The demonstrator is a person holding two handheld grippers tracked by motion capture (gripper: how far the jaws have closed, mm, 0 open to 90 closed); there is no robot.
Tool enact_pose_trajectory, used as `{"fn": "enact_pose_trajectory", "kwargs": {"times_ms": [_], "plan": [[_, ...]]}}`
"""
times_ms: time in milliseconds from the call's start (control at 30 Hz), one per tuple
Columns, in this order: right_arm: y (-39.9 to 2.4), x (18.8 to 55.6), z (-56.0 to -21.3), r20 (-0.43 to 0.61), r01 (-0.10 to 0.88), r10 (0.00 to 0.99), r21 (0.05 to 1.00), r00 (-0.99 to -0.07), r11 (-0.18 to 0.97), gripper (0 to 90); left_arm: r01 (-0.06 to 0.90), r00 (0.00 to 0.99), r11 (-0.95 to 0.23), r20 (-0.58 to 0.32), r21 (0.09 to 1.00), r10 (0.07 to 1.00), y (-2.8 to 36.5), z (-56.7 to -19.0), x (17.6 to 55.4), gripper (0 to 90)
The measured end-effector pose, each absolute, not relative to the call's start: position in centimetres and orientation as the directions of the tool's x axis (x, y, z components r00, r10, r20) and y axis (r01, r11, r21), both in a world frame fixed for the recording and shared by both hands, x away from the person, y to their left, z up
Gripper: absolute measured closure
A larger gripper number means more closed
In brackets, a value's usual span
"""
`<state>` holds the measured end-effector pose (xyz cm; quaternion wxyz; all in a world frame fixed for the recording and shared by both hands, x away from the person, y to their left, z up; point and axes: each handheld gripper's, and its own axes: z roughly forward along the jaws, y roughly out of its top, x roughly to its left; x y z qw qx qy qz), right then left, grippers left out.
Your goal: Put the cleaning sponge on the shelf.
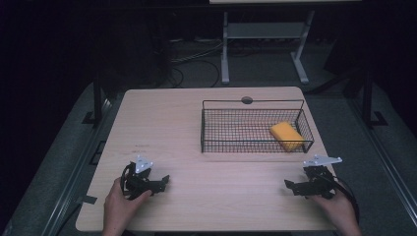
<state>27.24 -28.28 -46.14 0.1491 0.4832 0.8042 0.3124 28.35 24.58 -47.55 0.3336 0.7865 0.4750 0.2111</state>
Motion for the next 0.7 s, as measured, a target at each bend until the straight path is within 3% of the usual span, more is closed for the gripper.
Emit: {"fn": "enact_pose_trajectory", "kwargs": {"times_ms": [233, 700], "plan": [[-28.2, 27.0, -47.9, 0.048, 0.661, 0.866, 0.667, -0.497, 0.342, 2.3, 0.606, 0.46, -0.327, 0.016, 0.725, 0.888, 24.6, -47.5, 28.3, 12.8], [-28.3, 26.9, -48.3, 0.027, 0.626, 0.865, 0.702, -0.5, 0.34, 1.8, 0.606, 0.459, -0.326, 0.016, 0.726, 0.888, 24.6, -47.6, 28.3, 12.8]]}}
